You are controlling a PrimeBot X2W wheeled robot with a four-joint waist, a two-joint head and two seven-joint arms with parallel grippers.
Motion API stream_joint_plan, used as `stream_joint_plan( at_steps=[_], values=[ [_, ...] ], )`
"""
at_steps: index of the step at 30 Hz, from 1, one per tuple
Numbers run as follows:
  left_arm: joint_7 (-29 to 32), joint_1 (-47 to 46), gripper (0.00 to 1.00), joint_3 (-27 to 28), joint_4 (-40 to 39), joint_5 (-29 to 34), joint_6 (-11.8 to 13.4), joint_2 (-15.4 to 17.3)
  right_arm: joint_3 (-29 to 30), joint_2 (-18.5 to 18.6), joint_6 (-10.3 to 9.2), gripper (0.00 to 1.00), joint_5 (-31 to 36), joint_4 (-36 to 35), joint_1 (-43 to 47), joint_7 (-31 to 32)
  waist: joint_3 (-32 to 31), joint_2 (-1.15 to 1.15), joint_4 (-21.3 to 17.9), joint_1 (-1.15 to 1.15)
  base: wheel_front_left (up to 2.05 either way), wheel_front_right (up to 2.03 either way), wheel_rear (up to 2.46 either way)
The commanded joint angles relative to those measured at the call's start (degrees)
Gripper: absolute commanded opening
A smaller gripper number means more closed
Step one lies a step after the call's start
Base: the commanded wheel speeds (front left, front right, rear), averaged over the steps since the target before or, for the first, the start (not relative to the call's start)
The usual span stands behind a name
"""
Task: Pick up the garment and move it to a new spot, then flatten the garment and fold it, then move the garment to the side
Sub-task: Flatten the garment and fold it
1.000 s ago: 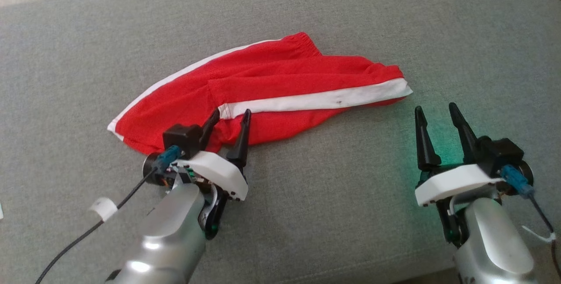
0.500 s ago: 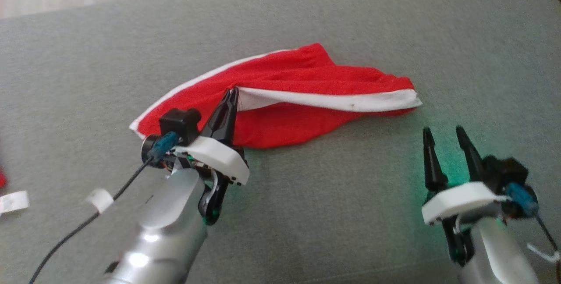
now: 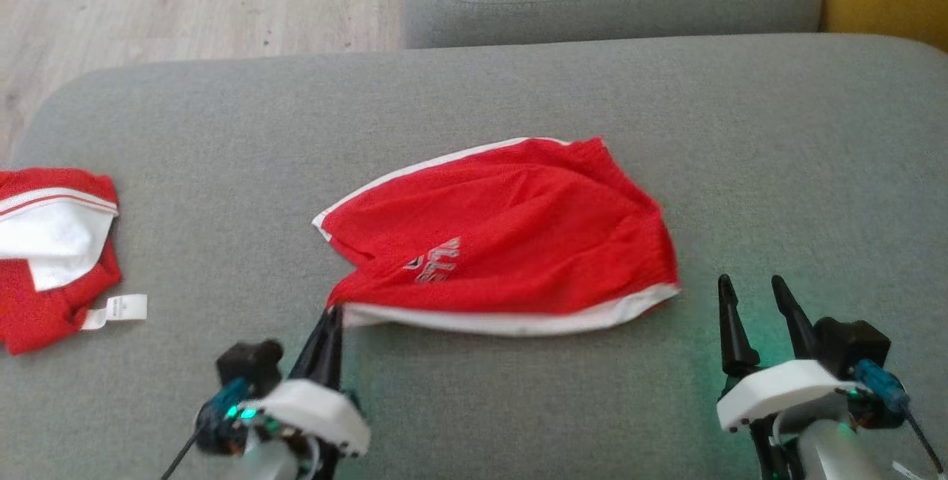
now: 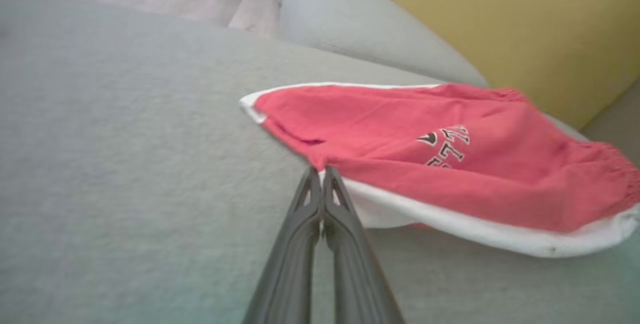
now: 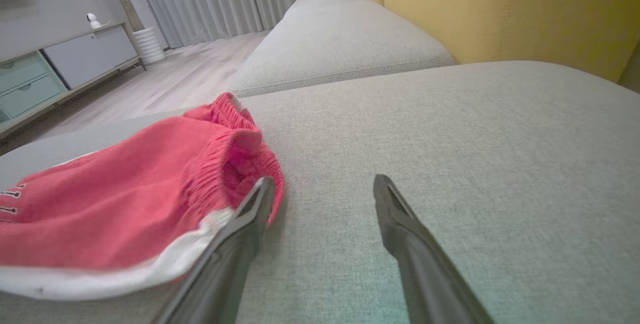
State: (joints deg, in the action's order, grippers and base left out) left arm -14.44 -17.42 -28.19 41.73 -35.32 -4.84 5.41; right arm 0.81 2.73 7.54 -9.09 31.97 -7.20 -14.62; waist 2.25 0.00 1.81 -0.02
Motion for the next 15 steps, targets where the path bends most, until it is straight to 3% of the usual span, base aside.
stream_joint_plan(
  at_steps=[1,2,4,5,10,15],
  values=[
    [-0.6,-1.2,0.00,2.9,-1.6,0.5,0.7,1.7,-1.4,0.1,-0.05,1.00,-0.4,-1.7,-0.9,-0.4,-0.3,0.00,0.2,0.02,0.00,0.00,0.00],
    [-0.6,-0.4,0.00,3.4,-1.7,0.8,0.9,1.9,-1.5,0.1,-0.05,1.00,-0.4,-1.7,-0.8,-0.4,-0.1,0.00,0.0,0.02,0.00,0.00,0.00],
    [-0.6,0.8,0.43,4.6,-2.5,2.2,1.5,2.3,-1.5,0.1,-0.05,1.00,-0.3,-1.9,-0.8,-0.4,0.2,0.00,-0.4,0.02,0.00,0.00,0.00],
    [-0.6,1.3,1.00,5.7,-3.3,3.2,2.1,2.5,-1.5,0.1,-0.05,1.00,-0.3,-2.0,-0.8,-0.4,0.4,0.00,-0.5,0.02,0.00,0.00,0.00],
    [-0.6,6.1,1.00,12.1,-10.0,13.0,7.0,2.9,-4.1,0.1,-0.05,1.00,-1.8,-5.5,-0.7,-0.4,0.8,0.00,-1.6,0.02,0.00,0.00,0.00],
    [-0.6,11.2,1.00,16.2,-15.6,21.3,9.2,2.8,-6.7,0.1,-0.05,1.00,-1.9,-9.2,-0.3,-0.4,0.3,0.00,-2.0,0.02,0.00,0.00,0.00]
  ],
)
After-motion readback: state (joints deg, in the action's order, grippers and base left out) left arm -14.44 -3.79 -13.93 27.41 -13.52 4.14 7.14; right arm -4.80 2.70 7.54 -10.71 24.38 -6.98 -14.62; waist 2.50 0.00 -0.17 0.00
